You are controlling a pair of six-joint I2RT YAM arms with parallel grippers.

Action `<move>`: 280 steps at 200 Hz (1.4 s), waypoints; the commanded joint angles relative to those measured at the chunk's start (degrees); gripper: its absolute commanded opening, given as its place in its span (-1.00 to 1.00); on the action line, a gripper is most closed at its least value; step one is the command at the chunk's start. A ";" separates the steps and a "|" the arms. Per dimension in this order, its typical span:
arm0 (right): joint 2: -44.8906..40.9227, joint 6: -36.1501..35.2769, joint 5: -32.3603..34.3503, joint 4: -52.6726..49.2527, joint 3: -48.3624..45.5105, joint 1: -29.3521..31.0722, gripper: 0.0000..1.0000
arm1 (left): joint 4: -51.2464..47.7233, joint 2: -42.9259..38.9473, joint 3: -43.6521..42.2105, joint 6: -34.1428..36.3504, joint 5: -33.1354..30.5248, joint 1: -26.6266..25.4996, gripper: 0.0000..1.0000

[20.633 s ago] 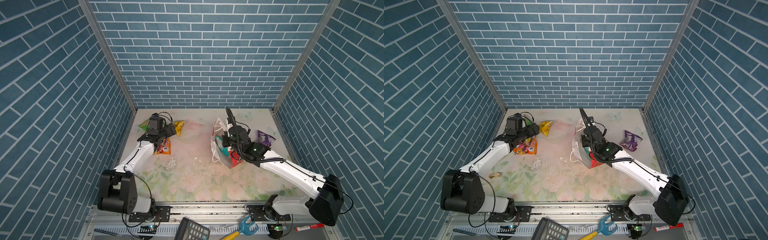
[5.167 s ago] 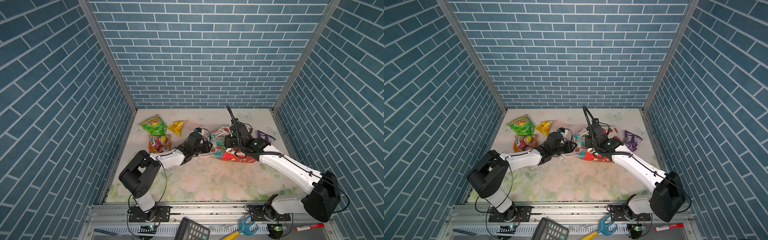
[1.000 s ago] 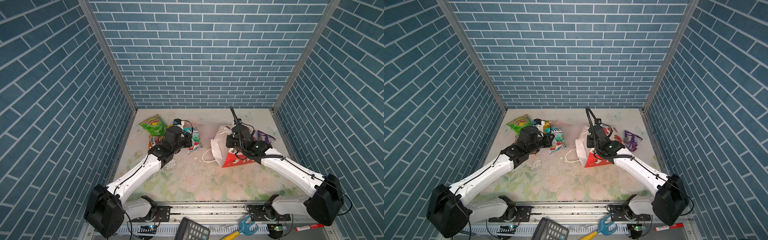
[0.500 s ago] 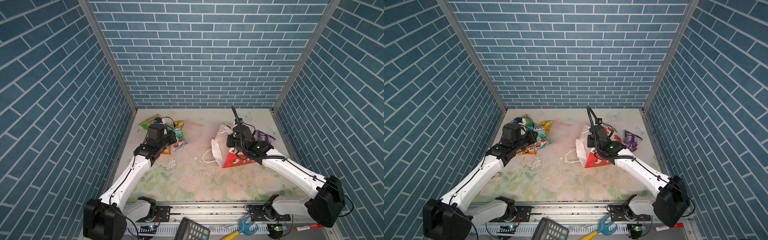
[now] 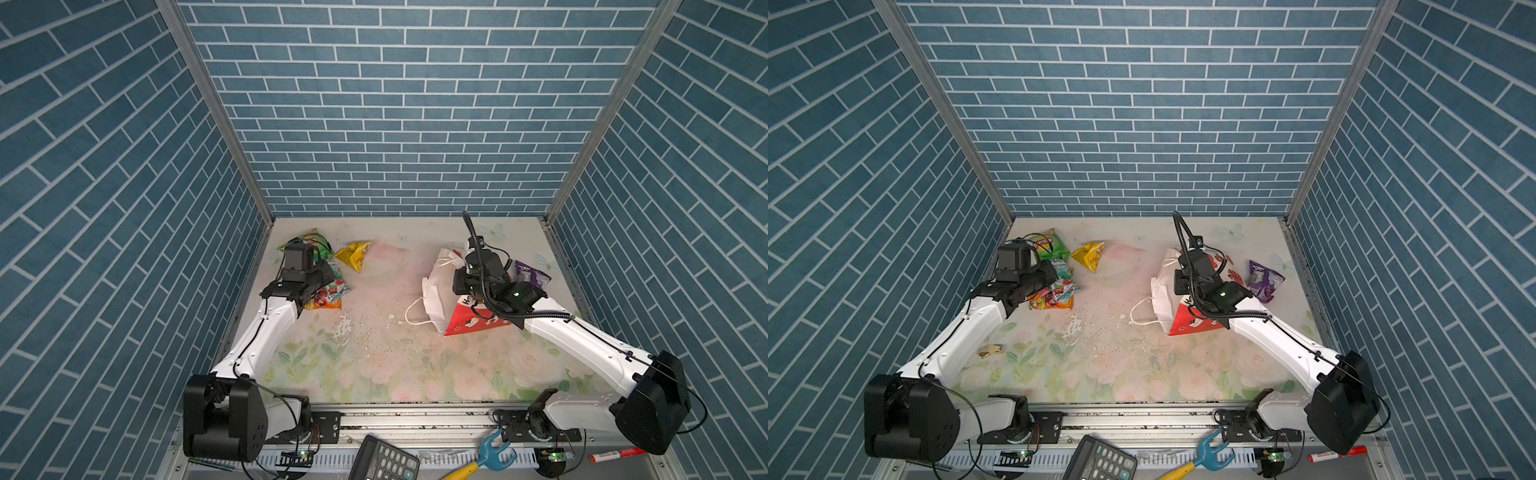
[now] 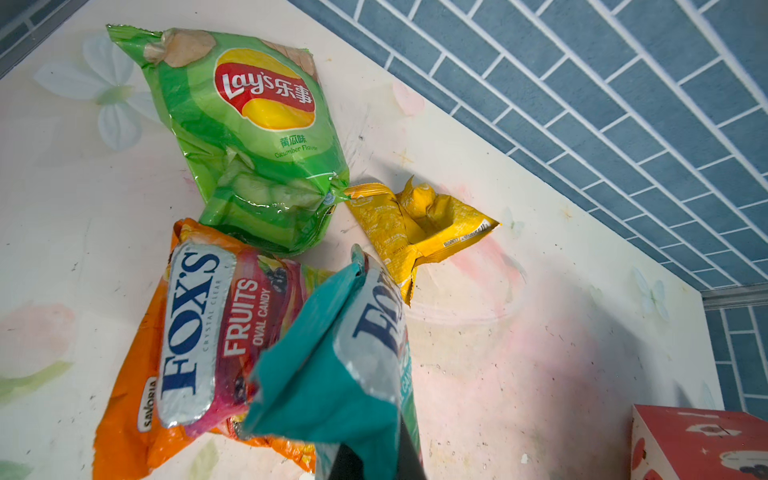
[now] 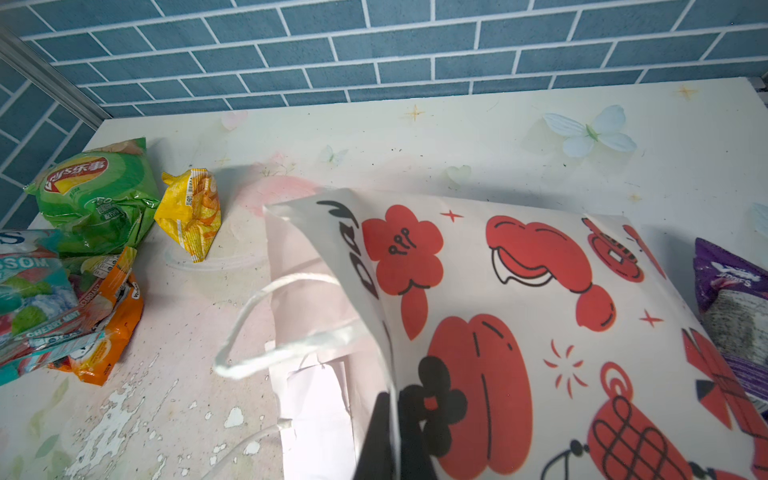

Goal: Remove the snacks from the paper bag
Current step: 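Carry the teal packet to the snack pile with the left gripper, then open the left gripper to drop the teal packet beside the chips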

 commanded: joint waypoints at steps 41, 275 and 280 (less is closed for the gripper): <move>-1.69 -0.58 -0.72 -0.86 1.08 -0.21 -1.00 | 5.11 11.07 8.38 5.39 -1.90 0.39 -1.00; -4.52 0.60 -0.54 -6.70 1.47 -0.22 -1.00 | 7.83 -24.49 -9.58 7.22 2.72 -8.16 0.99; -4.52 0.77 -0.39 -6.88 1.53 -0.21 -1.00 | 8.59 -24.38 -9.83 7.12 3.12 -8.23 0.99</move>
